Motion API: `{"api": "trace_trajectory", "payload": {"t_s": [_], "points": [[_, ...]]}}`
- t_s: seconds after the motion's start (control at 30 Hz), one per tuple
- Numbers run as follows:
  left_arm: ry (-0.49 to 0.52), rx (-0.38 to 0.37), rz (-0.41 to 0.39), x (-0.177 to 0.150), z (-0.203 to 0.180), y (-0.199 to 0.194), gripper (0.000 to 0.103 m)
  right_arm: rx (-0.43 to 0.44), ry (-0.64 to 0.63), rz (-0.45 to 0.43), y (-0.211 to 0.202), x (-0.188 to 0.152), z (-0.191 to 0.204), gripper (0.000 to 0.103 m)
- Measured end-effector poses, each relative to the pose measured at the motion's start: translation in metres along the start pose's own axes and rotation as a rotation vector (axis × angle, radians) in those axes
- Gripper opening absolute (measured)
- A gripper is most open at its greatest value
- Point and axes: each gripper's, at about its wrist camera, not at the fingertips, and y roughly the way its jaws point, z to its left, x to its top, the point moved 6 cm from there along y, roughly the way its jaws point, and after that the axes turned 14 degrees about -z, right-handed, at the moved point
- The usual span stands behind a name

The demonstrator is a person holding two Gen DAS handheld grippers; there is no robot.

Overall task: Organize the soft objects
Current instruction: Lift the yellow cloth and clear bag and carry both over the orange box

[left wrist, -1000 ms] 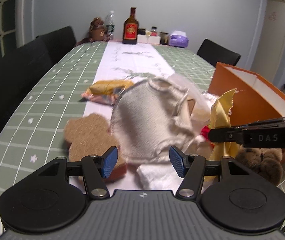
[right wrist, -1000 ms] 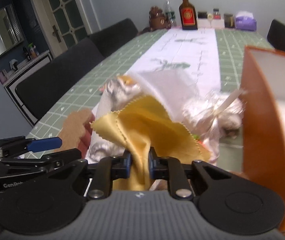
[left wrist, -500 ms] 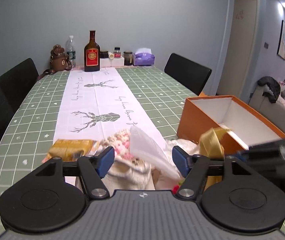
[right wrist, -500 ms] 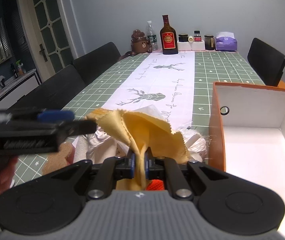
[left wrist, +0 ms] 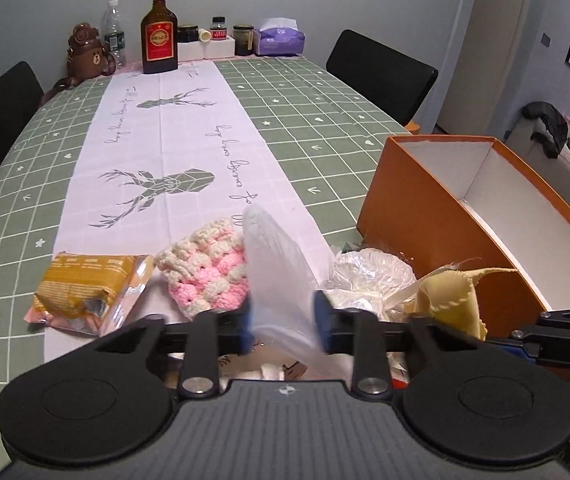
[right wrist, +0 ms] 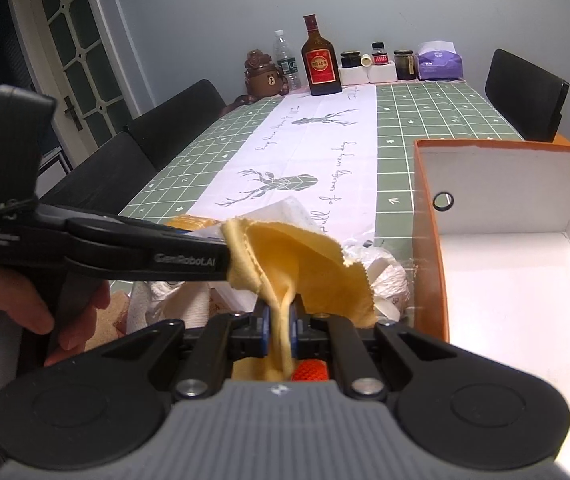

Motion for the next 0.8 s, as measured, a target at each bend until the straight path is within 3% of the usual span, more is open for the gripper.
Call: {"api": "trace_trajectory", "payload": {"t_s": [0.07, 0.17, 0.47, 0.8], "points": [[0.019, -0.005, -0.007, 0.0, -0.006, -0.001, 0.006, -0.001, 0.008, 0.002, 0.001, -0.001, -0.002, 0.007], [0.036, -0.001, -0.041, 0.001, -0.013, -0.006, 0.003, -0.006, 0.011, -0.001, 0.001, 0.0, -0.003, 0.007], [0.079, 0.007, -0.146, 0.022, -0.031, -0.05, 0.002, 0.01, 0.003, -0.044, -0.018, 0.008, 0.003, 0.007], [0.107, 0.038, -0.274, 0.052, -0.046, -0.116, 0.002, 0.059, -0.041, -0.157, -0.073, 0.052, 0.013, 0.005]]}}
